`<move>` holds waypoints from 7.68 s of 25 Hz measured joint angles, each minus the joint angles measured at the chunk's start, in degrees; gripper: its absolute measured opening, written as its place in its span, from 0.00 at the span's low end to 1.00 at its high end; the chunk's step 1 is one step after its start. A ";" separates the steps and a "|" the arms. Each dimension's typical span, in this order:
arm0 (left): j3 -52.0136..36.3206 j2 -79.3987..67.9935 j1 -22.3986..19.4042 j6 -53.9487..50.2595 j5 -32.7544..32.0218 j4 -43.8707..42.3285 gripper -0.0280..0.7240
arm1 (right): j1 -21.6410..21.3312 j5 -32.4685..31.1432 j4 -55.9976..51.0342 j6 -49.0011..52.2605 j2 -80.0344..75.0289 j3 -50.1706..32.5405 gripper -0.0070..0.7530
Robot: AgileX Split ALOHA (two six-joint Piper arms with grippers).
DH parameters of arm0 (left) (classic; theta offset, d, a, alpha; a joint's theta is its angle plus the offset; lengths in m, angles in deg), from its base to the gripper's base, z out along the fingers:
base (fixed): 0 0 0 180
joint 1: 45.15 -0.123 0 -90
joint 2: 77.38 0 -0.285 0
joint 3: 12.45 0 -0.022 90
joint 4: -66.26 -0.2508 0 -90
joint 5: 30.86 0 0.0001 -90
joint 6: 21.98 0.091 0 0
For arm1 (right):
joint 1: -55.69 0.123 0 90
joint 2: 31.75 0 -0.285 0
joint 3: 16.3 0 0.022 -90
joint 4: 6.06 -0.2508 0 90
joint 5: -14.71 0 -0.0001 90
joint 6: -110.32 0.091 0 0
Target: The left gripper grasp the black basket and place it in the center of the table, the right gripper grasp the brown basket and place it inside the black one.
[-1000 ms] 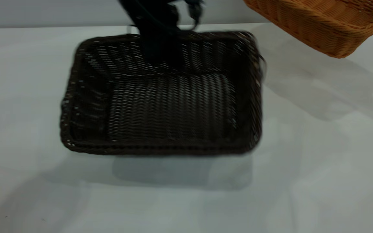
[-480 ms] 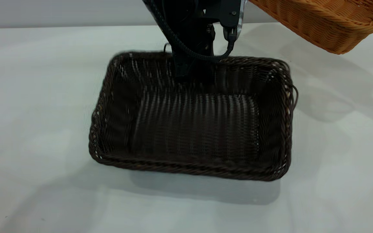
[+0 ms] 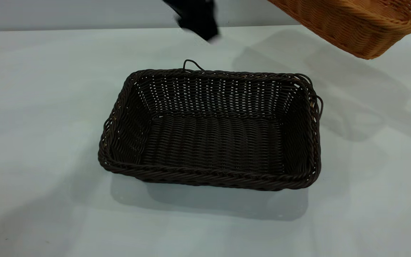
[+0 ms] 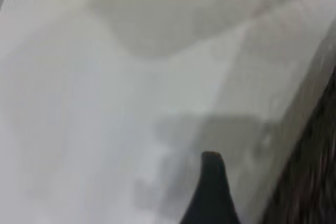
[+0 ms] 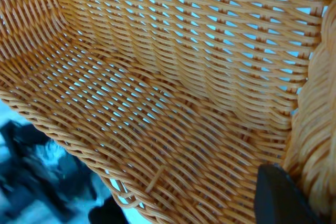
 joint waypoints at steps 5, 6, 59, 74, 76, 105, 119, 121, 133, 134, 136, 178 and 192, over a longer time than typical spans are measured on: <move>0.00 4.76 -9.69 -7.20 -8.63 -0.19 0.74 | 2.46 -1.81 5.08 2.31 5.16 0.00 0.10; 0.00 5.26 -11.13 -7.83 -9.41 -0.08 0.74 | 3.48 -1.93 6.73 3.59 6.82 0.00 0.10; 0.00 6.45 -19.71 -8.48 -10.89 0.64 0.74 | 34.37 11.02 23.01 12.56 1.29 -3.83 0.79; 0.00 31.77 -19.71 -25.63 -16.91 -6.70 0.74 | 34.37 3.81 44.58 21.18 33.54 14.40 0.80; 0.00 36.09 -19.71 -29.72 -20.47 -9.21 0.74 | 34.37 2.46 45.13 21.18 39.72 14.40 0.79; -51.07 100.36 -19.71 -53.08 -34.86 -21.71 0.74 | 34.37 -3.25 50.21 21.79 101.39 -36.17 0.78; -67.31 125.63 -19.71 -53.01 -34.58 -21.76 0.74 | 34.37 -3.02 51.55 21.68 118.10 -41.15 0.78; -68.89 127.31 -19.71 -53.06 -34.52 -21.70 0.74 | 34.37 -3.02 51.55 21.68 118.15 -41.15 0.78; -71.02 128.69 -19.71 -53.10 -32.65 -19.24 0.74 | 34.37 -3.02 51.57 21.68 118.15 -41.15 0.78; -71.02 128.69 -19.71 -53.10 -32.65 -19.24 0.74 | 34.37 -3.02 51.57 21.68 118.15 -41.15 0.78; -71.02 128.69 -19.71 -53.10 -32.65 -19.24 0.74 | 34.37 -3.02 51.57 21.68 118.15 -41.15 0.78; -71.08 129.95 -25.59 -58.87 -32.49 -22.03 0.74 | 27.13 -2.78 63.01 34.15 118.15 -41.15 0.78; -71.08 129.95 -25.59 -58.88 -32.44 -22.03 0.74 | 26.18 -2.71 64.21 36.30 118.15 -41.15 0.78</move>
